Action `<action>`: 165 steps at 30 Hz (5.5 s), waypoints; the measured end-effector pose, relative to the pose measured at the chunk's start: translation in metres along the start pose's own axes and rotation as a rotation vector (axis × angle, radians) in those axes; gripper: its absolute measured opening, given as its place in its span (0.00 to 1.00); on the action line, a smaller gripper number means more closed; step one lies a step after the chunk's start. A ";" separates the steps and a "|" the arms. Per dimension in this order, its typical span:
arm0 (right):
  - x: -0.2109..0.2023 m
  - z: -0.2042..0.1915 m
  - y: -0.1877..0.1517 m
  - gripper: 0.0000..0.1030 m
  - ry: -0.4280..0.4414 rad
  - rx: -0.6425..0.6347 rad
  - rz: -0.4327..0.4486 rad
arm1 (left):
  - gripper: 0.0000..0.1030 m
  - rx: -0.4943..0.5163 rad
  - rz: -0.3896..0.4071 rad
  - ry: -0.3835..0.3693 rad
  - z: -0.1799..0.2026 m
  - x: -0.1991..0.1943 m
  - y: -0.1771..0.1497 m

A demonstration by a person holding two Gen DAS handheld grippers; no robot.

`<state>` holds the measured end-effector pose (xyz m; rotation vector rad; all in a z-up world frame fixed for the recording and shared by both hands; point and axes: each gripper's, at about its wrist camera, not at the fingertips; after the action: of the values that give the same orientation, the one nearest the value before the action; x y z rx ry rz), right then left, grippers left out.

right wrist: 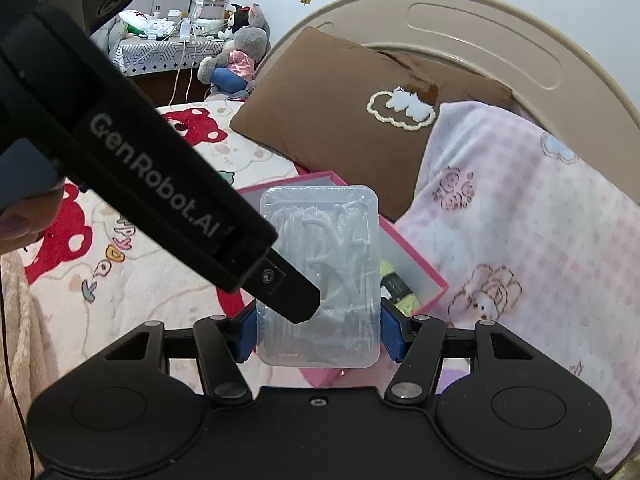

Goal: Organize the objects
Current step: 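Lift the clear box with the left gripper over the pink box, then lower the clear box into the pink box and open the left gripper, then withdraw the open left gripper up out of the pink box, then move the left gripper to the blue-and-white wet-wipes pack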

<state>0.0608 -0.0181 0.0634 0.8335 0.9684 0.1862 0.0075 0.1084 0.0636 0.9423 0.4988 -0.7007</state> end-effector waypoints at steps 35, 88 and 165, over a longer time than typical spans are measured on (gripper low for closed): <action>0.217 0.053 0.034 0.63 0.373 0.072 -0.163 | 0.39 -0.219 -0.246 0.087 -0.153 0.138 0.102; 0.256 0.054 -0.014 0.41 0.242 0.473 -0.463 | 0.38 -0.475 -0.286 0.299 -0.214 0.208 0.102; -0.016 0.065 -0.018 0.87 0.073 0.399 -0.048 | 0.89 0.130 -0.081 0.304 0.013 0.002 0.040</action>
<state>0.0989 -0.0731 0.0797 1.1726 1.1117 -0.0204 0.0391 0.1130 0.0910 1.1636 0.7695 -0.6721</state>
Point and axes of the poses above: each gripper's, at about its wrist camera, not at the fingertips, and x roughly the way its jaws point, z to its right, y to its top, and after that the axes turned 3 degrees about -x, right-handed
